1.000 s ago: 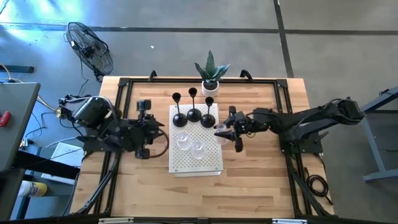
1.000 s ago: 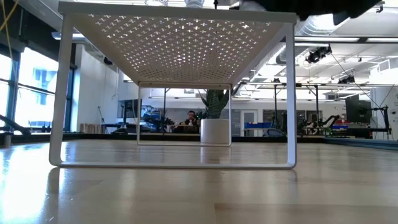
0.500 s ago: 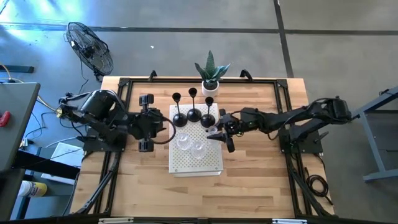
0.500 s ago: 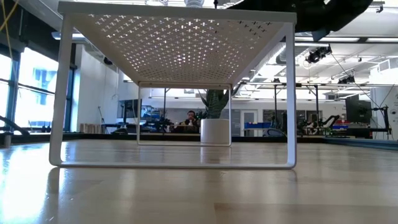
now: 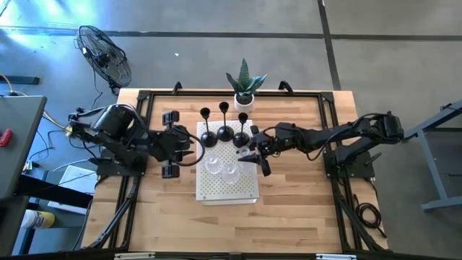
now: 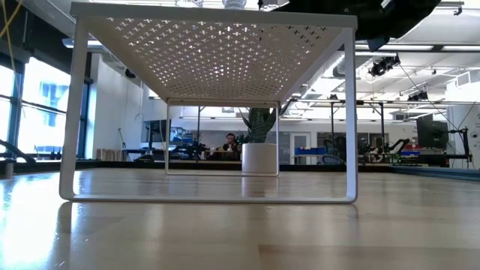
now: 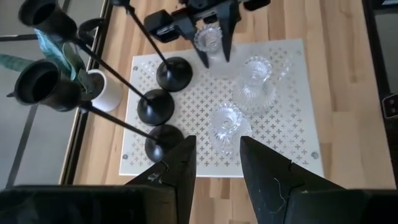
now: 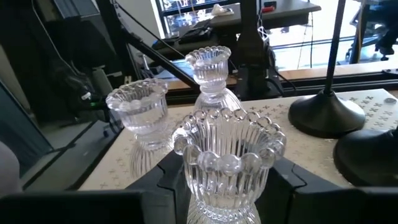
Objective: Pick & Place candle stick holders
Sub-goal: Put the transparent glass candle holder on the shelf
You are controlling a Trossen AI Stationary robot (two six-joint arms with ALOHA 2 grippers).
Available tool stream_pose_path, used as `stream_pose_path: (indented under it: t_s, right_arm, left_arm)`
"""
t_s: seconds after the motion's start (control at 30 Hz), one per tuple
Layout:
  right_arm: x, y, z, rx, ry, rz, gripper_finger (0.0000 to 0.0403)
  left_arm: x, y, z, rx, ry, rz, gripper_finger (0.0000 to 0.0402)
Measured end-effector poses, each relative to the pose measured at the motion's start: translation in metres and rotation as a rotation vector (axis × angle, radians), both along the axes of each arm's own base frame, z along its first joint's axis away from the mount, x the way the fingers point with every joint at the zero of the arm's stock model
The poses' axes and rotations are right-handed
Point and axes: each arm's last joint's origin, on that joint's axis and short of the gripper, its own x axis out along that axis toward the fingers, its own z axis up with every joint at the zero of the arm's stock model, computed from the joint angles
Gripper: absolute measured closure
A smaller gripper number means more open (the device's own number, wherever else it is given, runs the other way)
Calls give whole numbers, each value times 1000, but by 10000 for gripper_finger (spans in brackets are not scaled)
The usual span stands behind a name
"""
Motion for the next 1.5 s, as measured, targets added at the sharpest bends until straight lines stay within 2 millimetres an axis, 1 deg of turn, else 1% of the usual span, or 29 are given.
stream_pose_path:
  t_s: [0.4, 0.63, 0.83, 1.1, 1.2, 1.3, 1.4, 1.5]
  right_arm:
    - [0, -1, -2, -62, 10, -7, 286]
    - [0, -4, -3, -96, 5, -22, 286]
    - [-1, -11, -3, -98, 6, -40, 286]
    - [0, -11, -4, -97, 6, -24, 286]
    - [5, -12, -8, -90, 2, 1, 286]
    - [18, -11, -11, -73, 11, 45, 286]
    - [33, -6, -9, -76, 26, 75, 286]
    - [42, -3, -3, -91, 66, 89, 286]
  left_arm:
    - [3, -1, 3, 16, -37, -32, 283]
    - [8, -3, 7, 29, -92, -67, 283]
    - [8, -3, 8, 36, -97, -78, 283]
    - [9, -4, 8, 30, -103, -83, 283]
    - [9, -4, 8, 38, -101, -90, 283]
    - [9, -4, 8, 47, -103, -100, 283]
    - [9, -4, 8, 47, -103, -100, 283]
    - [9, -4, 8, 48, -100, -100, 283]
